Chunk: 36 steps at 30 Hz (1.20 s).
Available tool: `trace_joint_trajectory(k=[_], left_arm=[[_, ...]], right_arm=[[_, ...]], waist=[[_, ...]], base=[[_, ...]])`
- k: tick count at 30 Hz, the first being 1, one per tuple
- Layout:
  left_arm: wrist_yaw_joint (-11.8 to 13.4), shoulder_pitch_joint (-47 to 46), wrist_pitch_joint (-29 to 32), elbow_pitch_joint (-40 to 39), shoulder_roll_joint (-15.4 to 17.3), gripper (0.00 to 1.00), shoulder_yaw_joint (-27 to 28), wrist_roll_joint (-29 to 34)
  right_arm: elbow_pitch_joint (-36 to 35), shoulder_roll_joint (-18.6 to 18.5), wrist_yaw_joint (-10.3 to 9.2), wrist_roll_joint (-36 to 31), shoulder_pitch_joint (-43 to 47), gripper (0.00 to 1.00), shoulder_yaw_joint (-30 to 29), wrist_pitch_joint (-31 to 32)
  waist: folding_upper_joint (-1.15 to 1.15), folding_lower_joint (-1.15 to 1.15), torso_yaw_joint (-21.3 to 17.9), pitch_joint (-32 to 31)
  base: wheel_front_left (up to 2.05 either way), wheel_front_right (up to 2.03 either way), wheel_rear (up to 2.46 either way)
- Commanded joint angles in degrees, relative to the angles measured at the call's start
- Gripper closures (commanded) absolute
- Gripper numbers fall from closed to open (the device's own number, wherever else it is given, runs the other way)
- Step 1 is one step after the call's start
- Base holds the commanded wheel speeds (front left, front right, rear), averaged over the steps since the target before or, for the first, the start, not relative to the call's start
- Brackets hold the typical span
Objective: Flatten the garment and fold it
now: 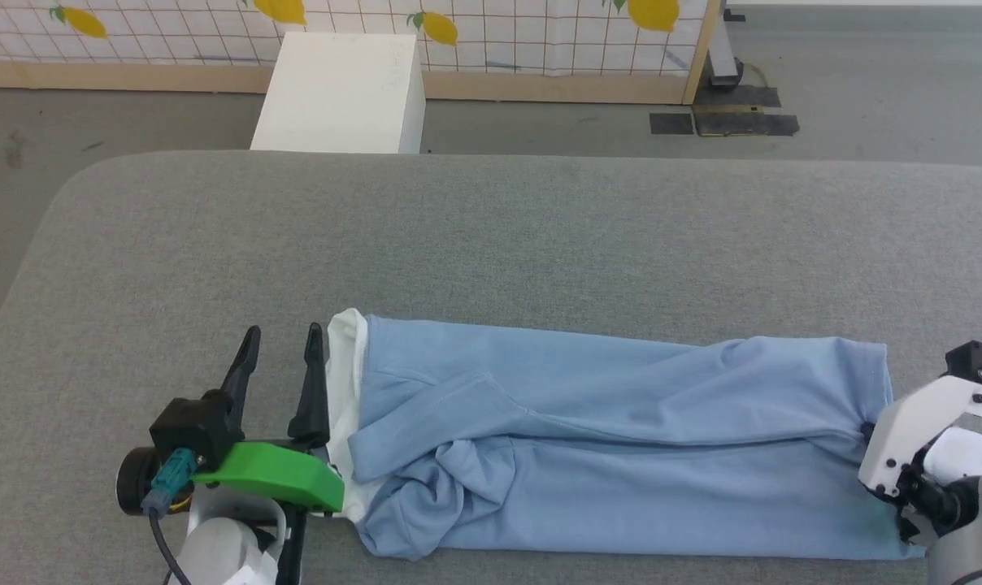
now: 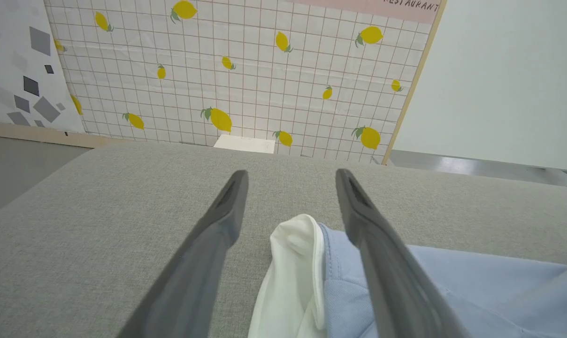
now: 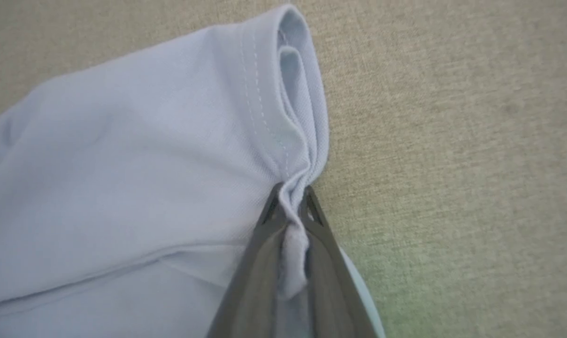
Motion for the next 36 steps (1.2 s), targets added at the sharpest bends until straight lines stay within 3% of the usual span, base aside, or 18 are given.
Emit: trace_joint_trajectory(k=[1, 12, 18, 24, 30, 33, 36], left_arm=[[-0.3, -0.9, -0.3, 0.1, -0.3, 0.0, 0.3, 0.7], [-0.9, -1.4, -0.3, -0.2, -0.8, 0.0, 0.6, 0.8], [-1.1, -1.3, -0.3, 0.1, -0.9, 0.0, 0.7, 1.0], [-1.3, -1.1, -0.3, 0.3, -0.9, 0.0, 0.9, 1.2], [-1.5, -1.4, -0.3, 0.4, -0.9, 0.0, 0.8, 1.5], [-1.5, -1.7, -0.3, 0.3, -0.9, 0.0, 0.7, 1.5], [-1.6, -2.1, -0.3, 0.1, -0.9, 0.0, 0.6, 1.4]], right_arm=[[-0.4, -0.3, -0.08, -1.0, 2.3, 1.0, 0.0, -0.7], [-6.7, -5.9, -0.08, -14.2, 3.9, 1.0, -11.9, -8.2], [-8.3, -4.9, -0.08, -16.8, 4.4, 1.0, -11.7, -6.9], [-21.1, -2.0, -0.08, -11.5, 8.1, 1.0, -3.2, 3.7], [-45.3, -0.2, -0.08, -2.3, 14.0, 1.0, 13.4, 16.7], [-52.6, -0.7, -0.08, -0.3, 14.4, 1.0, 22.4, 19.6], [-54.6, -0.9, -0.08, 0.4, 12.1, 1.0, 31.1, 19.9]], waist=[[0.0, 0.0, -0.1, -0.1], [0.0, 0.0, 0.1, 0.3], [0.0, 0.0, 0.4, 0.0], [0.0, 0.0, 0.8, -0.6], [0.0, 0.0, 1.6, -0.4], [0.0, 0.0, 1.9, 0.0], [0.0, 0.0, 2.2, 0.6]], base=[[0.0, 0.0, 0.0], [0.0, 0.0, 0.0], [0.0, 0.0, 0.0], [0.0, 0.0, 0.0], [0.0, 0.0, 0.0], [0.0, 0.0, 0.0], [0.0, 0.0, 0.0]])
